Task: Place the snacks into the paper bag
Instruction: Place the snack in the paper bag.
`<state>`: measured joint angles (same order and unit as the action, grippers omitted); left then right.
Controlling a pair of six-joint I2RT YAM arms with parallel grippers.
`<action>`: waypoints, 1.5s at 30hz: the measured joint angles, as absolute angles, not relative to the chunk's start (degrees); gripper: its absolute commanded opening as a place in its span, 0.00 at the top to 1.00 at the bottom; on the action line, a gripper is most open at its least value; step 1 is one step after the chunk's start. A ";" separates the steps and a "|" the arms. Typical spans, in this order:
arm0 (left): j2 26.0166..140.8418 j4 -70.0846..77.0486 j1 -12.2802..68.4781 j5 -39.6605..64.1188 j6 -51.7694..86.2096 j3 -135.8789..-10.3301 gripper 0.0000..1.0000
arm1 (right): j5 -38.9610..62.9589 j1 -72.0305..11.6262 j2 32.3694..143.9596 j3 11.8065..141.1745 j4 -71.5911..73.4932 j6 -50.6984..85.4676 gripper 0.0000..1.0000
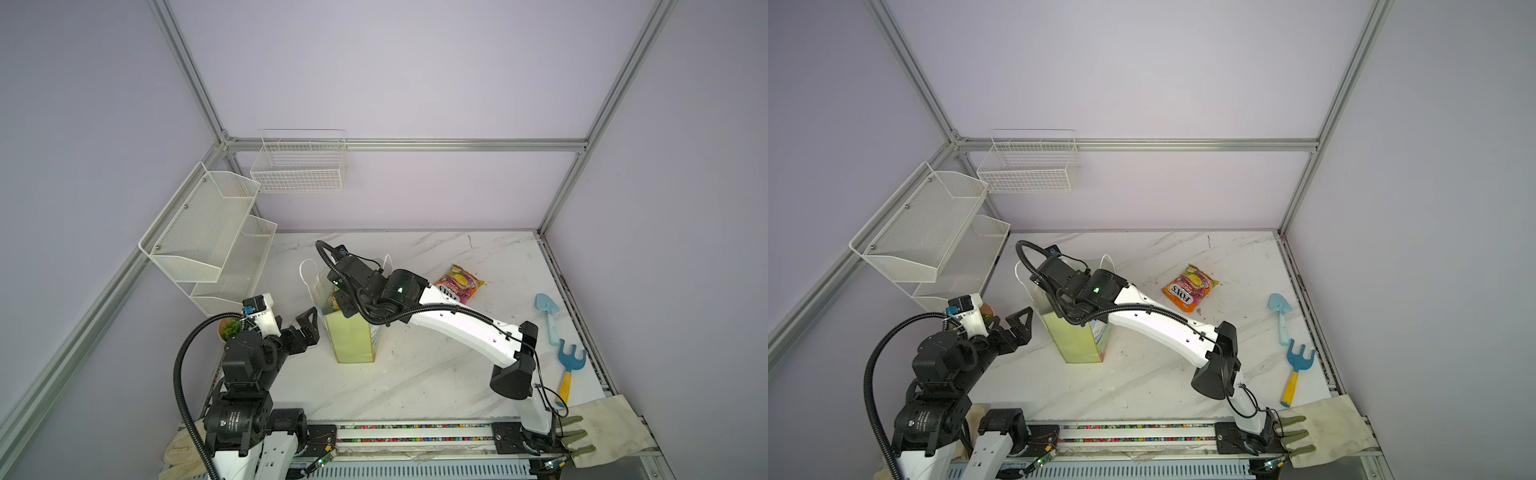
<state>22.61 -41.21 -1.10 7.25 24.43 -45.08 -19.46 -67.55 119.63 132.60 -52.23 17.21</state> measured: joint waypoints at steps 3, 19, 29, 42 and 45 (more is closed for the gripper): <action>22.61 -41.21 -1.10 7.25 24.43 -45.08 0.00 | -19.70 -67.55 119.63 132.97 -52.12 17.30 0.72; 22.61 -41.21 -1.10 7.25 24.43 -45.08 0.00 | -20.73 -67.55 118.80 133.93 -51.90 17.28 0.65; 22.59 -41.21 -1.10 7.25 24.45 -45.08 0.00 | -24.43 -67.48 114.98 134.04 -51.62 17.28 0.44; 22.59 -41.21 -1.10 7.25 24.43 -45.08 0.00 | -29.52 -61.80 107.02 128.33 -49.63 19.59 0.31; 22.59 -41.21 -1.10 7.27 24.43 -45.08 0.00 | -29.34 -58.57 102.94 123.66 -47.99 20.82 0.27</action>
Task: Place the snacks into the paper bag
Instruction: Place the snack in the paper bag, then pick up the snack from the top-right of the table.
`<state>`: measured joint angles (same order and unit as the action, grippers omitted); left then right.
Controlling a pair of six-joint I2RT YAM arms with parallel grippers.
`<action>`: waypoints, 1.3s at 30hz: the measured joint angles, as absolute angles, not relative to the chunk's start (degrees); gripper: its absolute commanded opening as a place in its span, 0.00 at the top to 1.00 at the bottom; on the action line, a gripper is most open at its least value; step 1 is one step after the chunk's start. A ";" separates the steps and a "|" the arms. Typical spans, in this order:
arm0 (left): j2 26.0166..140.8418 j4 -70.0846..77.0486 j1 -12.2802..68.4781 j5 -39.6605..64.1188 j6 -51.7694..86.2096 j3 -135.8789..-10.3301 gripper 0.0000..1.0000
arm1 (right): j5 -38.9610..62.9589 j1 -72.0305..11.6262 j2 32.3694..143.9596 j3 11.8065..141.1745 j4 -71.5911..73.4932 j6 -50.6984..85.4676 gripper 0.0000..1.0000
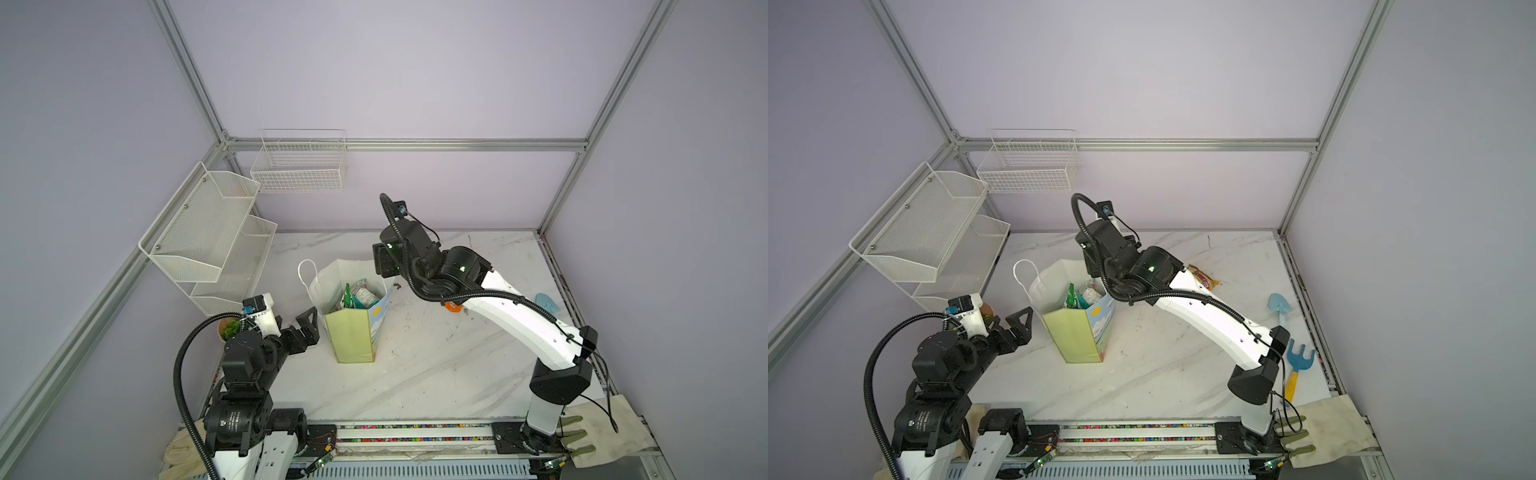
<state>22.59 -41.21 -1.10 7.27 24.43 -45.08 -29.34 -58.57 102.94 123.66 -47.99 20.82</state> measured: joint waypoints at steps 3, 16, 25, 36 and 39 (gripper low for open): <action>22.59 -41.21 -1.10 7.27 24.45 -45.08 0.00 | -29.06 -55.44 99.18 119.15 -46.41 21.89 0.26; 22.59 -41.21 -1.10 7.27 24.43 -45.08 0.00 | -25.65 -46.85 94.78 109.16 -42.00 24.32 0.25; 22.59 -41.21 -1.10 7.27 24.45 -45.08 0.00 | -22.83 -38.94 94.83 102.28 -40.40 26.68 0.11; 22.61 -41.21 -1.10 7.27 24.43 -45.08 0.00 | -16.47 -28.49 94.91 89.86 -35.48 28.75 0.10; 22.61 -41.21 -1.10 7.27 24.43 -45.08 0.00 | -15.20 -26.06 95.50 87.24 -34.26 29.34 0.10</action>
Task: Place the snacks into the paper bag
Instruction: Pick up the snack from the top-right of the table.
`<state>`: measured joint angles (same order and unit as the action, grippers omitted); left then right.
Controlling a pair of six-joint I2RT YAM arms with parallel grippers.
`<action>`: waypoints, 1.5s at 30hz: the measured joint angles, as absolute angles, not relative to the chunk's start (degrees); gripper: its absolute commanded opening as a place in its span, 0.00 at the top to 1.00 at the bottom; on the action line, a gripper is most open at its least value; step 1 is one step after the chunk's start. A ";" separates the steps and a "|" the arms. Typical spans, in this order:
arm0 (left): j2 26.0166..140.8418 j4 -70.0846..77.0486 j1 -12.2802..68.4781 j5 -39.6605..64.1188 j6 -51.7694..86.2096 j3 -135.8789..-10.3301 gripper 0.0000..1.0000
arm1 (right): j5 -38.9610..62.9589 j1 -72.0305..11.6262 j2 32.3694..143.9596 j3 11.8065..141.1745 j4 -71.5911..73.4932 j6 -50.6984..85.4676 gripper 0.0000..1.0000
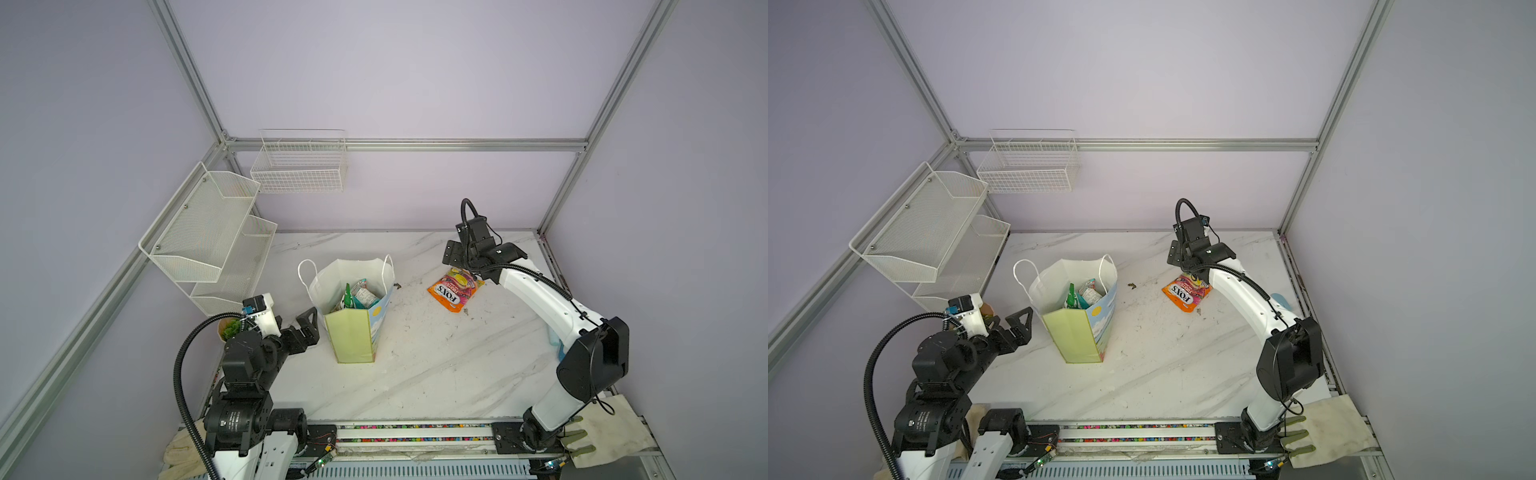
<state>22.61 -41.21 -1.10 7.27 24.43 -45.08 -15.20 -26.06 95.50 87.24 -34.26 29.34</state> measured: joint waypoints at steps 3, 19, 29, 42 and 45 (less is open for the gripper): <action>22.63 -41.21 -1.10 7.27 24.43 -45.08 0.00 | -13.98 -24.16 96.18 84.62 -33.19 29.80 0.10; 22.63 -41.21 -1.10 7.29 24.43 -45.08 0.00 | 0.36 -13.34 100.16 71.26 -22.87 33.04 0.14; 22.63 -41.21 -1.10 7.29 24.43 -45.08 0.00 | 7.14 -11.44 103.50 67.83 -18.02 33.65 0.19; 22.63 -41.21 -1.10 7.29 24.43 -45.08 0.00 | 11.33 -10.85 105.97 65.45 -13.04 33.91 0.24; 22.63 -41.21 -1.10 7.29 24.43 -45.08 0.00 | 11.64 -10.85 106.74 65.12 -12.10 33.89 0.25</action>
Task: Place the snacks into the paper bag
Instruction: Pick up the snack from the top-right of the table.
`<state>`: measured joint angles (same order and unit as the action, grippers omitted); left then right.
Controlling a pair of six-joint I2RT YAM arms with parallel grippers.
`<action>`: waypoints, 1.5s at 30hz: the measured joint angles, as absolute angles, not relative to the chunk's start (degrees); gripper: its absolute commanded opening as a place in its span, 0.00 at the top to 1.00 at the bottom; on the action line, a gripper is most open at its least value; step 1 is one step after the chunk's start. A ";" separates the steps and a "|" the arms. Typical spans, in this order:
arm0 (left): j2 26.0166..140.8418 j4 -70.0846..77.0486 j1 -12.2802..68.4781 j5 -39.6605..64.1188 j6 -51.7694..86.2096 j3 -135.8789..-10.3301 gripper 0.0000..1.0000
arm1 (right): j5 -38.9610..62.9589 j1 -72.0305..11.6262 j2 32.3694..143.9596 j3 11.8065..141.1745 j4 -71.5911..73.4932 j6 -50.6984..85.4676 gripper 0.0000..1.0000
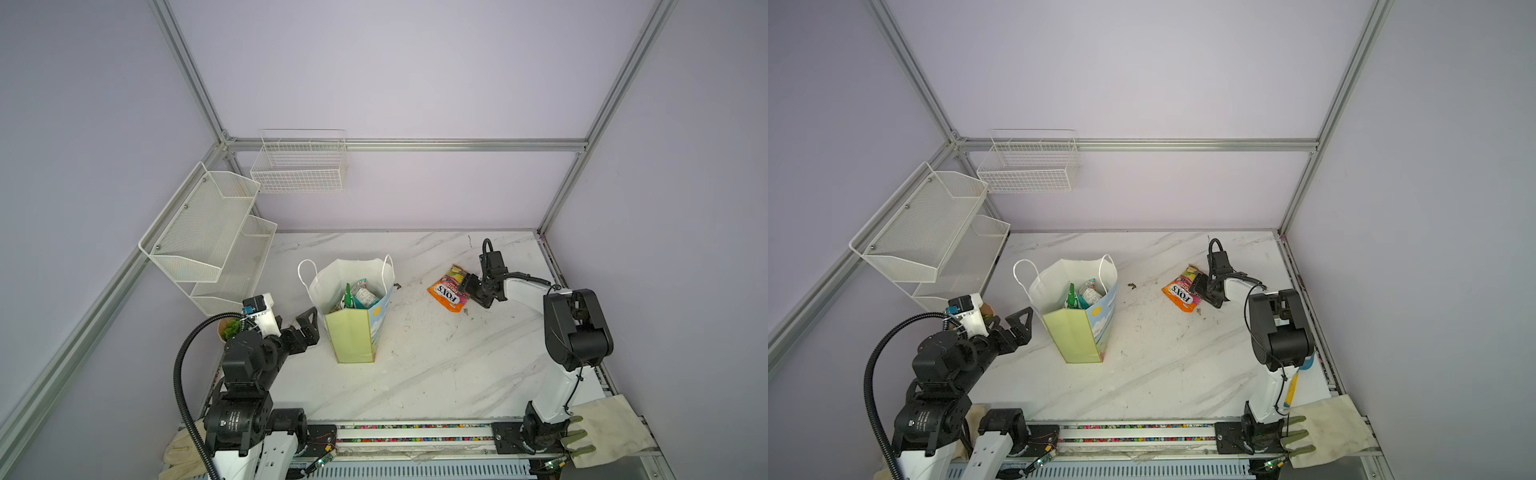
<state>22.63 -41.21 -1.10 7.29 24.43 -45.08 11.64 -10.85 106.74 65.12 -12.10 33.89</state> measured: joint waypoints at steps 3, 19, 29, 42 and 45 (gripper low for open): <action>22.63 -41.21 -1.10 7.29 24.45 -45.08 0.00 | 11.79 -10.74 107.11 65.10 -10.94 33.89 0.27; 22.63 -41.21 -1.10 7.29 24.43 -45.08 0.00 | 12.99 -10.22 109.03 64.58 -5.96 34.13 0.63; 22.63 -41.21 -1.10 7.29 24.43 -45.08 0.00 | 13.78 -9.74 109.36 64.25 -3.79 34.30 0.91; 22.63 -41.21 -1.10 7.29 24.43 -45.08 0.00 | 14.41 -9.74 104.47 61.98 -6.39 34.35 0.99; 22.63 -41.21 -1.10 7.29 24.45 -45.08 0.00 | 14.37 -9.74 101.43 61.73 -7.97 34.59 0.99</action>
<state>22.63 -41.21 -1.10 7.29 24.45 -45.08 14.37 -9.74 101.43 61.73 -7.97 34.59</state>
